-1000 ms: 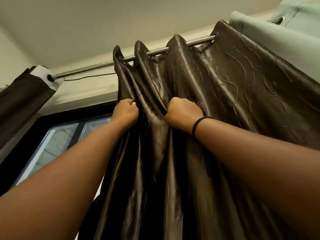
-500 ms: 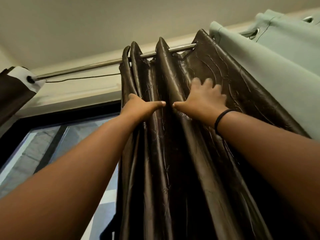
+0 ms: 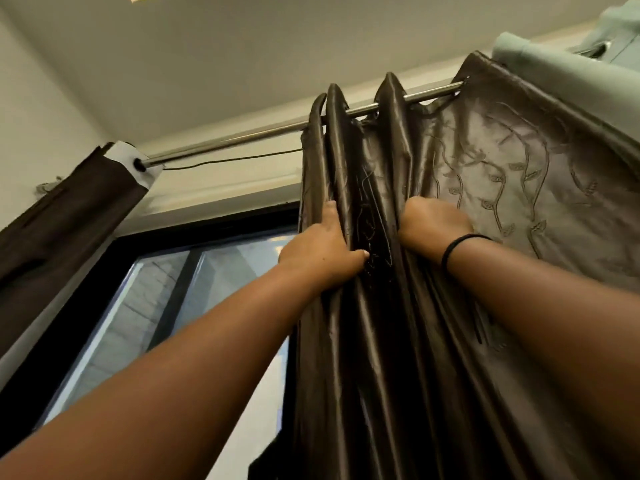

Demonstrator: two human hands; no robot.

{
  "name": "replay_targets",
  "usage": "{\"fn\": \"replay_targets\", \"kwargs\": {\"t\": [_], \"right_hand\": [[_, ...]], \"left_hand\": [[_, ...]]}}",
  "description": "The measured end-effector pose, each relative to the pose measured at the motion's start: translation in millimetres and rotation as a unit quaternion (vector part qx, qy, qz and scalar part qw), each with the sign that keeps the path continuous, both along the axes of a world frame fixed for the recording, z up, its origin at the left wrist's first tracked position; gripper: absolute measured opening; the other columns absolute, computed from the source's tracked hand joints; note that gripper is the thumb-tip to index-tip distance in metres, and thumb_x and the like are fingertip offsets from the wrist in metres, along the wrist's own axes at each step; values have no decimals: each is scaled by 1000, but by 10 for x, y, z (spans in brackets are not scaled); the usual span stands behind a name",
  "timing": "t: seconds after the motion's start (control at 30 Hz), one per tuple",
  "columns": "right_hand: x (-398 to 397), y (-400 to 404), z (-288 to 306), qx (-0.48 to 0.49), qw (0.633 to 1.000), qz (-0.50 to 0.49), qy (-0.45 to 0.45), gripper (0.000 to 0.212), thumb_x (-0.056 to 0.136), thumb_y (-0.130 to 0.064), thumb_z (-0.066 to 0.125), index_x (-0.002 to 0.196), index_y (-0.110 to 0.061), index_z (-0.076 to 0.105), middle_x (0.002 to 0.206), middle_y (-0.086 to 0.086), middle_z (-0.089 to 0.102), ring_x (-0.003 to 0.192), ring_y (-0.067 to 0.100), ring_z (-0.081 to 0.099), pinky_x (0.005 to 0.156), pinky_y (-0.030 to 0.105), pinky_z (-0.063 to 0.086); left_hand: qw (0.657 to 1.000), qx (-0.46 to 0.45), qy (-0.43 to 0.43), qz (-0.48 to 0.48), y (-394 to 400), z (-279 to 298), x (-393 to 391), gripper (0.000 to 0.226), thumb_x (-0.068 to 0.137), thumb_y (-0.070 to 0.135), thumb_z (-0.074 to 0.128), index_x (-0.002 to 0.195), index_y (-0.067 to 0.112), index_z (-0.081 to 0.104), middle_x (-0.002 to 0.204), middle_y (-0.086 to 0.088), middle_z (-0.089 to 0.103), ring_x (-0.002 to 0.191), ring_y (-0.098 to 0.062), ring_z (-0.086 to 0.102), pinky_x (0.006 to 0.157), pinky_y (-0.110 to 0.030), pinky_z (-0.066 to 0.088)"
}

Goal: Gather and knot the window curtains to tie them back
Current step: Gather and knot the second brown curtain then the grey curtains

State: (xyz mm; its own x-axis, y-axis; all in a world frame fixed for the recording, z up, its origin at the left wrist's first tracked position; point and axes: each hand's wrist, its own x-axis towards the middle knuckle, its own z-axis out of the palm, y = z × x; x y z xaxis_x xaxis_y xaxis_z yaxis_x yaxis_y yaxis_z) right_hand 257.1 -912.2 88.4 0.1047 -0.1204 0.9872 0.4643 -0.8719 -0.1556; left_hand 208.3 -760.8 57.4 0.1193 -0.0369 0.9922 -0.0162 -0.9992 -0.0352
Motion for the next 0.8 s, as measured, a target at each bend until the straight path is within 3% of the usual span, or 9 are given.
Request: {"fn": "replay_targets", "kwargs": {"t": [0.1, 0.17, 0.3, 0.37, 0.47, 0.57, 0.67, 0.73, 0.8], "right_hand": [[-16, 284, -4, -10, 1000, -23, -16, 6, 88, -13, 49, 83, -13, 53, 99, 12, 62, 87, 32, 58, 66, 34, 42], [-57, 499, 13, -20, 999, -12, -30, 16, 90, -14, 45, 100, -11, 57, 110, 14, 63, 99, 34, 60, 70, 35, 41], [-285, 988, 60, -71, 996, 32, -46, 21, 94, -18, 40, 106, -10, 56, 115, 15, 61, 105, 34, 57, 73, 35, 37], [-425, 1214, 78, -91, 992, 69, -61, 22, 94, -23, 44, 104, -10, 58, 112, 15, 61, 103, 33, 57, 73, 34, 36], [-525, 1538, 162, -89, 979, 169, -72, 22, 91, -30, 49, 96, -12, 61, 99, 11, 63, 88, 28, 57, 69, 31, 36], [-524, 1698, 228, -94, 957, 266, -74, 17, 88, -18, 52, 86, -5, 63, 97, 15, 67, 81, 23, 56, 66, 29, 39], [-550, 1560, 177, -91, 941, 323, -36, 23, 88, -9, 50, 99, -3, 69, 96, 14, 69, 81, 20, 59, 65, 26, 48], [-537, 1384, 148, -106, 952, 286, -9, 23, 92, -17, 49, 98, -9, 70, 88, 5, 67, 83, 17, 59, 60, 21, 46], [-499, 1168, 134, -97, 981, 169, 3, 38, 95, -43, 44, 96, -14, 69, 92, 4, 65, 90, 21, 58, 69, 25, 45]], "left_hand": [[999, 17, 16, -48, 164, -91, -39, 98, 80, 57, 60, 148, 28, -4, 138, -12, 49, 121, -32, 52, 97, -40, 43], [996, 27, 27, -77, 251, -148, -63, 101, 80, 56, 59, 148, 28, -11, 138, -12, 50, 120, -31, 53, 97, -39, 44], [993, 16, 24, -115, 450, -185, -152, 99, 81, 39, 55, 147, 26, -18, 114, -10, 56, 94, -28, 59, 79, -36, 50], [988, -14, 23, -153, 595, -171, -208, 97, 80, 32, 54, 148, 25, -15, 109, -9, 54, 90, -27, 58, 77, -35, 50], [969, -69, 36, -234, 867, -118, -266, 91, 79, 25, 53, 150, 26, -5, 112, -9, 56, 87, -24, 57, 76, -33, 49], [947, -97, 48, -304, 1025, -88, -320, 85, 66, 30, 52, 144, 25, 19, 112, -9, 59, 93, -27, 61, 85, -41, 53], [920, -100, 65, -373, 1047, -96, -279, 59, 69, 35, 54, 124, 23, 39, 104, -8, 59, 93, -27, 62, 85, -45, 54], [901, -108, 69, -414, 998, -91, -223, 45, 76, 37, 59, 116, 26, 42, 104, -7, 61, 92, -26, 63, 79, -44, 56], [896, -101, 80, -425, 896, -92, -161, 56, 69, 48, 61, 116, 26, 41, 108, -6, 61, 95, -27, 63, 82, -45, 55]]}}
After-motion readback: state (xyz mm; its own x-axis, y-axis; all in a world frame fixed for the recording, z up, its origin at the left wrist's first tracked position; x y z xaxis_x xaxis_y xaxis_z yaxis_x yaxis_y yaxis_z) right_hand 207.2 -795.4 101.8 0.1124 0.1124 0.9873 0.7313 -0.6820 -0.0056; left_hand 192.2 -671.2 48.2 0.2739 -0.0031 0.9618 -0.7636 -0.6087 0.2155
